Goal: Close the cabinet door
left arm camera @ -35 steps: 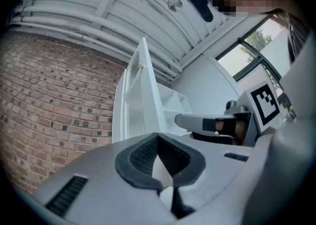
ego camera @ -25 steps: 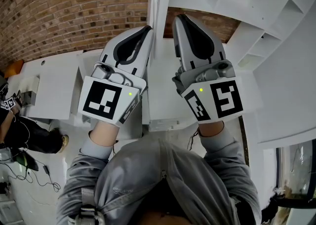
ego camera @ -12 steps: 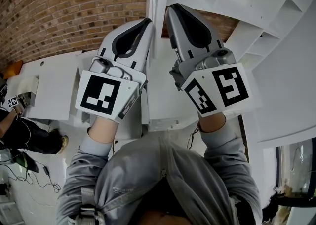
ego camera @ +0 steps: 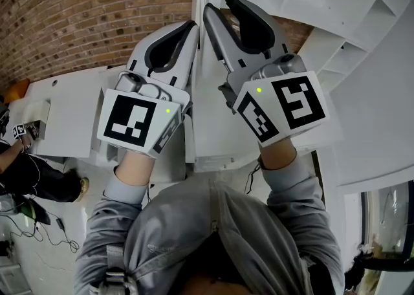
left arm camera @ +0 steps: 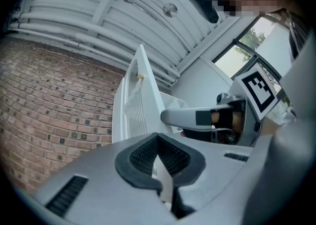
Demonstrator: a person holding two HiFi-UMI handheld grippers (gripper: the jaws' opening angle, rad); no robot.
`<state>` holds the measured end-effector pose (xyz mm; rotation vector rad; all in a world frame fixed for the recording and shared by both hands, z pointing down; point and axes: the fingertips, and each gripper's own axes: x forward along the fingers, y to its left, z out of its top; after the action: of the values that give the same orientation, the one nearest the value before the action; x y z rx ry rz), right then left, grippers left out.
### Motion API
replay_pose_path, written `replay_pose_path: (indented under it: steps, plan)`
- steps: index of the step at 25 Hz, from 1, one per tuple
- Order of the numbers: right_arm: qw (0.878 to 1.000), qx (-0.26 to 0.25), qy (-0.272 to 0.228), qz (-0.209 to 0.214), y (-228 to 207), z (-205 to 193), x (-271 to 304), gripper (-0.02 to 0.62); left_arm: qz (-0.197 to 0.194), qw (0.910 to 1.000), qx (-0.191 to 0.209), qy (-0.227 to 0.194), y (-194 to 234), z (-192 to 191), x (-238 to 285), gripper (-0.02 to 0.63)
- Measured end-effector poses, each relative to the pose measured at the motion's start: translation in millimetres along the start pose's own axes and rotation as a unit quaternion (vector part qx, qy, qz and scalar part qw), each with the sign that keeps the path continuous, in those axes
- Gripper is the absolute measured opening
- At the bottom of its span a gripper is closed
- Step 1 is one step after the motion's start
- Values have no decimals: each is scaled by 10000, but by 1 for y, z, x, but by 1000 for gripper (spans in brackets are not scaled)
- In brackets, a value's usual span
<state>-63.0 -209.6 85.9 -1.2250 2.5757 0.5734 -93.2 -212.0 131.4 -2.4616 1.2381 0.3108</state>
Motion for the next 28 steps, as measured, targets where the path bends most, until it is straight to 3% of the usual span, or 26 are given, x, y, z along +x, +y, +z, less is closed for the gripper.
replay_pose_path:
  steps: [16,28]
  plan:
    - [9998,-20,161,-118,1,-18,20,169,0,9999,-111,79,8,-13,4,6]
    - [9997,-84,170,-140,-4,-18,17,169,-250,9993,-268,62,0,-21,14,6]
